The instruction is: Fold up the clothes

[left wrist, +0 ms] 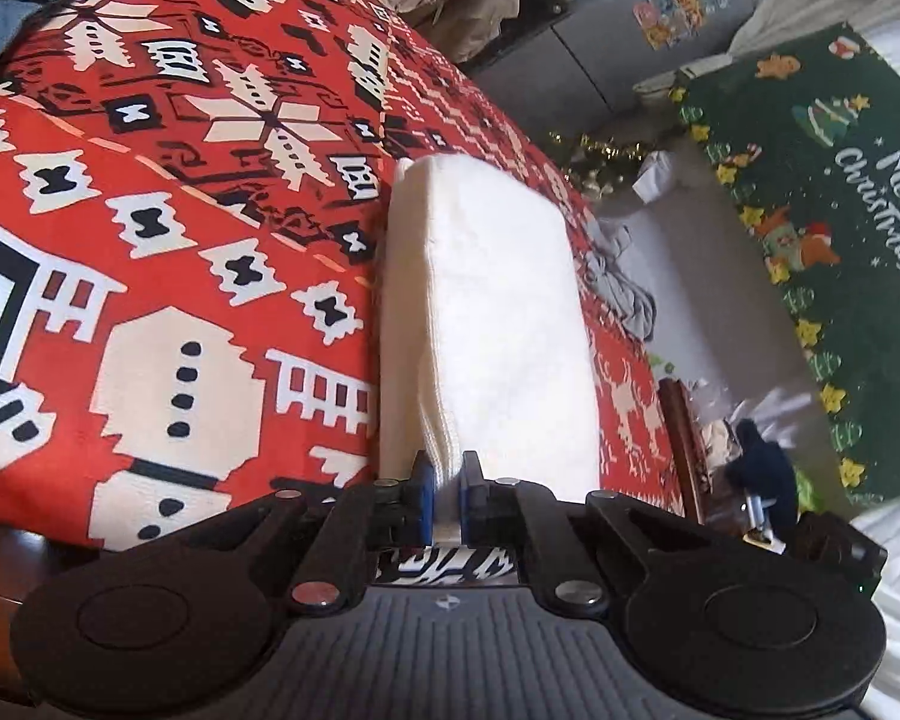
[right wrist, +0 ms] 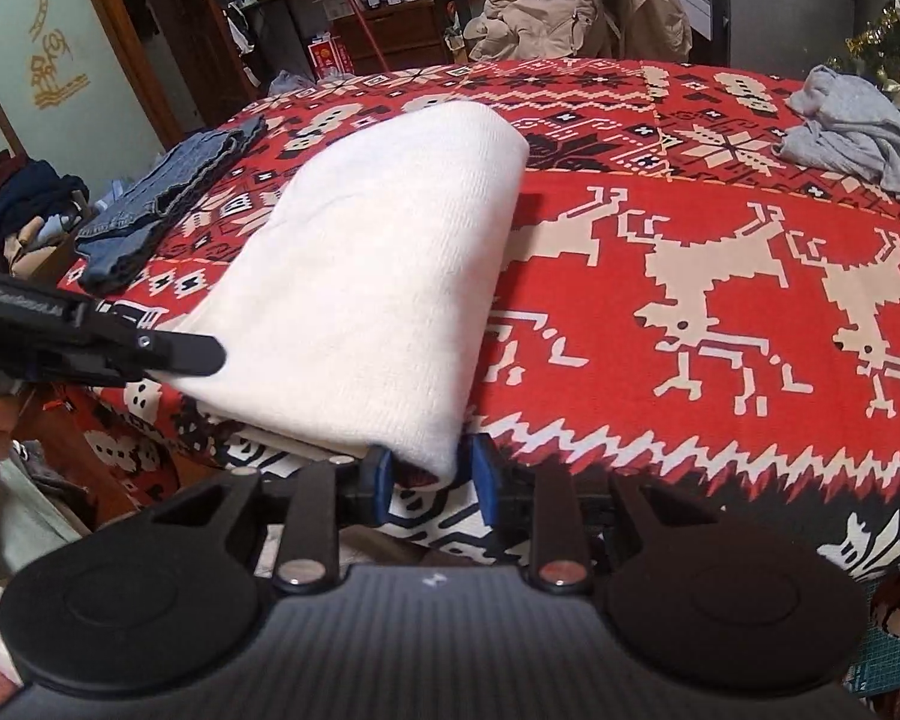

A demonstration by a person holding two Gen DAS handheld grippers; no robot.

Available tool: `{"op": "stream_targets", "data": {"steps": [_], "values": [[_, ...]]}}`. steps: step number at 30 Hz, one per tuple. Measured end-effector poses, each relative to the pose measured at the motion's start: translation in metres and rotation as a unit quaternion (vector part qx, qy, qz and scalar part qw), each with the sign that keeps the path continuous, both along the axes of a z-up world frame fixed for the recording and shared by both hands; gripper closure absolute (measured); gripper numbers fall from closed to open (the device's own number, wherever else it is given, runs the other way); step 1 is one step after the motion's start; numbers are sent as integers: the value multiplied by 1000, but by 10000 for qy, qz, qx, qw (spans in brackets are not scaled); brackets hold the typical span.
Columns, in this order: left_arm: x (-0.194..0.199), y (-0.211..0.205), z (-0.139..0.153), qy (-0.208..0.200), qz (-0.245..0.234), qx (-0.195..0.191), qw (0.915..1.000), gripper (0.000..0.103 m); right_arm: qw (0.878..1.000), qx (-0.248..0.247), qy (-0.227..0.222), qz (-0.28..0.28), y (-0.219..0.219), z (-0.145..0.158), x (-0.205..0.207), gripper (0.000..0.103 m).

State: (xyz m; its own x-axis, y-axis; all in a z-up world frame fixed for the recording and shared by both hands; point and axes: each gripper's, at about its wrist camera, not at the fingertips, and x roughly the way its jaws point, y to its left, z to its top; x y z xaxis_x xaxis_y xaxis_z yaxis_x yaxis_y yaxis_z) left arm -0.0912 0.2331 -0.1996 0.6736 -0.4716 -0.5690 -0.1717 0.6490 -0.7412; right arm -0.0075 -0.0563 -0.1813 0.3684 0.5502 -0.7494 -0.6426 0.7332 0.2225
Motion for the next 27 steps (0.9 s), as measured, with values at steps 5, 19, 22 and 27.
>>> {"op": "stream_targets", "data": {"steps": [5, 19, 22, 27], "values": [[5, -4, 7, -6, -212, 170, 9996, 93, 9999, 123, 86, 85, -10, 8, -3, 81], [-8, 4, 10, 83, -261, 343, 9990, 89, 9993, 328, 185, -24, -36, 22, -3, 89], [-12, 13, 14, 9, -129, 228, 9997, 88, 9983, 529, 224, -128, -51, 33, -1, 87], [4, 25, 21, -163, 68, 36, 9998, 73, 9956, 835, 154, -387, -63, 48, 15, 86]]}}
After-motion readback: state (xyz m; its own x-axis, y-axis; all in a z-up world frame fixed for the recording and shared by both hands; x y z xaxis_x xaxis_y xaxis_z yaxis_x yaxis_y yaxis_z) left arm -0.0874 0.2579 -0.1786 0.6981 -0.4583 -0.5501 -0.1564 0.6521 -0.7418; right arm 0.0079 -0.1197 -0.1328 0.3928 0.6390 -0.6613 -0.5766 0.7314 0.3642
